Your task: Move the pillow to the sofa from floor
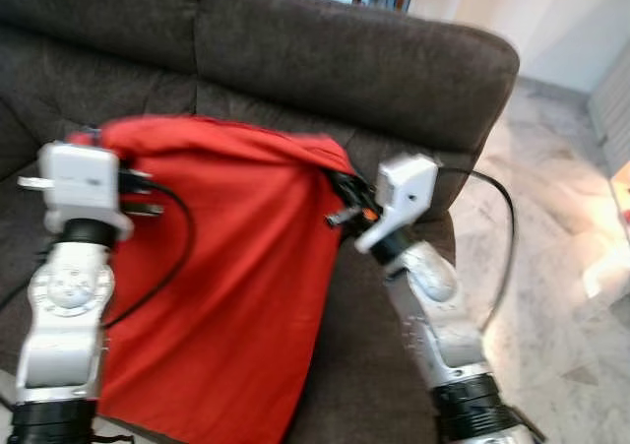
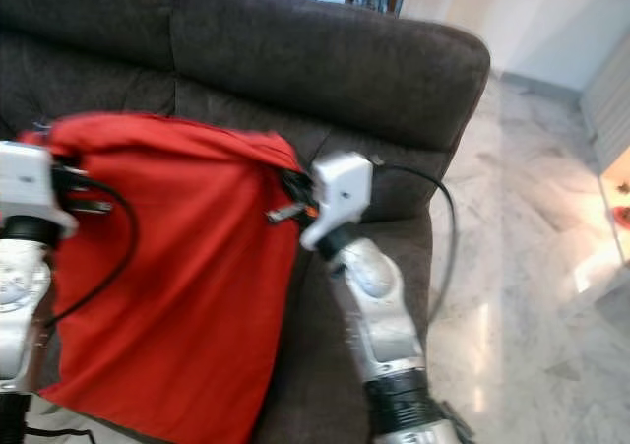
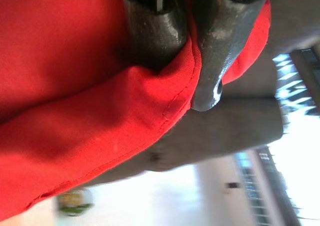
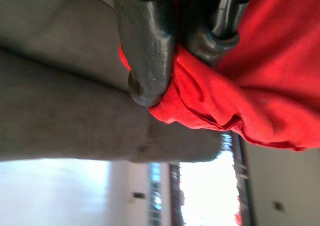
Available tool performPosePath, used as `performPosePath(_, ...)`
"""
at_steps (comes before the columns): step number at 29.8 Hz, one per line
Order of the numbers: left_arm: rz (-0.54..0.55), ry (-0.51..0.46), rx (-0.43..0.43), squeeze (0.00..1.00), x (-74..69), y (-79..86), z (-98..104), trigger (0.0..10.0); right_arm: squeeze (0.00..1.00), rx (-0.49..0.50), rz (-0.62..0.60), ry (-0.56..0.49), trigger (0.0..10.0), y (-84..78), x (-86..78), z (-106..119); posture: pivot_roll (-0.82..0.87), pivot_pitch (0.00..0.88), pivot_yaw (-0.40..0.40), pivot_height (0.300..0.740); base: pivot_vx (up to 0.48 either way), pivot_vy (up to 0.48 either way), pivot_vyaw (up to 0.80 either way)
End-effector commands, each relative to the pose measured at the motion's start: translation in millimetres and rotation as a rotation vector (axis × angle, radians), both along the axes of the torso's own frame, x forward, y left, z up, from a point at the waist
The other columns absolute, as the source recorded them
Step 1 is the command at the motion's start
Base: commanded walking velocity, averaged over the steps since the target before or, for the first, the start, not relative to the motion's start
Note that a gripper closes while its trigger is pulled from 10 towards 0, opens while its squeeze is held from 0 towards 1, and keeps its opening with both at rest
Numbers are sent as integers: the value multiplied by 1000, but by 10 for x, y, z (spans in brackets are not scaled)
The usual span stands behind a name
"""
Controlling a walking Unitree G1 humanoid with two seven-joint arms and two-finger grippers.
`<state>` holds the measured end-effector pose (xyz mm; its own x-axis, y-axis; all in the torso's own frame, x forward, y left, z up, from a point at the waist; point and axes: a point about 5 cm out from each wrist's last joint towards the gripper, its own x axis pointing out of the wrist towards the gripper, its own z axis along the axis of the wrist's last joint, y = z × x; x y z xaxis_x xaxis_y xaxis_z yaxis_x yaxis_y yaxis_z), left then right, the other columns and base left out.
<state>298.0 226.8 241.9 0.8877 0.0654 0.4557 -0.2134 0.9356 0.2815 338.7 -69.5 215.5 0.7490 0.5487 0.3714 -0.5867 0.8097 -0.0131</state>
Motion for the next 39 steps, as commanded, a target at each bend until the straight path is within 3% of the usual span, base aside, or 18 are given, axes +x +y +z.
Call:
performPosePath(1, -17, -4, 4, 0, -30, -6, 28, 10000, 0, -12, 25, -36, 10000, 103, -24, 47, 228, 104, -95, 740, 0, 0, 0)
performPosePath(8, -62, 84, 8, 0, 14, -40, -103, 10000, 0, -32, -14, 10, 10000, 75, 27, -66, 225, 95, -91, 740, 0, 0, 0)
performPosePath(37, -65, 160, 27, 0, 17, 4, -223, 10000, 0, -93, -60, 83, 10000, 45, 82, -241, 230, 109, -101, 740, 0, 0, 0)
performPosePath(38, -67, 164, 27, 302, 15, -1, -230, 10000, 0, -95, -61, 87, 10000, 43, 84, -247, 231, 110, -101, 740, 0, 0, 0)
performPosePath(39, -67, 164, 27, 302, 15, -1, -230, 10000, 0, -95, -61, 87, 10000, 43, 84, -247, 231, 110, -101, 740, 0, 0, 0)
